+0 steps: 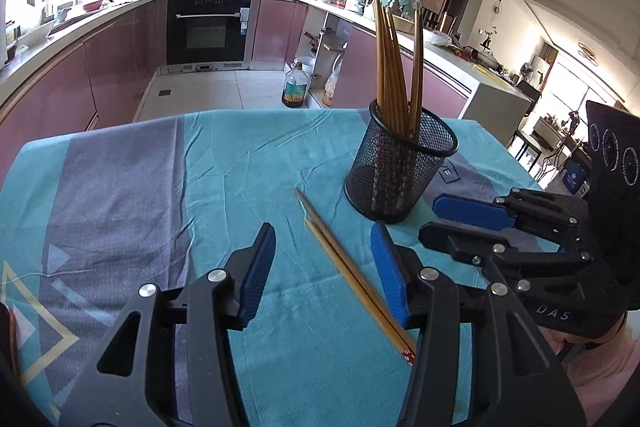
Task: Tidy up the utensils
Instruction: 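Withdraw both tools toward the last two chopsticks on the cloth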
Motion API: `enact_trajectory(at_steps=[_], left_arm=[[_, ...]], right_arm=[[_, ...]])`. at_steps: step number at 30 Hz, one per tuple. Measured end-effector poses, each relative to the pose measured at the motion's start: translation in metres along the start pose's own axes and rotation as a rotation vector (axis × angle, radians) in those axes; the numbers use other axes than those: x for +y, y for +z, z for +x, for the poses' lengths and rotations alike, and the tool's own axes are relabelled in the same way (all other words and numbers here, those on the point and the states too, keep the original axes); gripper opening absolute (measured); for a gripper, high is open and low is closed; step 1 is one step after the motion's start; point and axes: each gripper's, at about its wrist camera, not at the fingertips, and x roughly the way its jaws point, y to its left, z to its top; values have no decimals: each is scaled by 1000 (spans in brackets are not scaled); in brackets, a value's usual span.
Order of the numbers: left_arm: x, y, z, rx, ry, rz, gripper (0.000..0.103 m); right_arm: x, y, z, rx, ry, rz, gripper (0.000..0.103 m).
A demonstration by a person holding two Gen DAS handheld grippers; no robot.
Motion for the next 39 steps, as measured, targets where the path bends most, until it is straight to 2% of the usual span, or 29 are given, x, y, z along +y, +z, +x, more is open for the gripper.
enact_trajectory(at_steps=[5, 11, 26, 39], left_arm=[[3, -17, 6, 38, 11, -18, 49], [6, -30, 13, 73, 16, -34, 49], [2, -37, 23, 103, 7, -17, 50], [-19, -39, 52, 177, -16, 57, 50]], right_arm=[[2, -18, 22, 84, 26, 36, 26], [7, -29, 36, 130, 44, 65, 26], [6, -30, 43, 160, 23, 78, 26], [-21, -34, 37, 165, 52, 149, 26]])
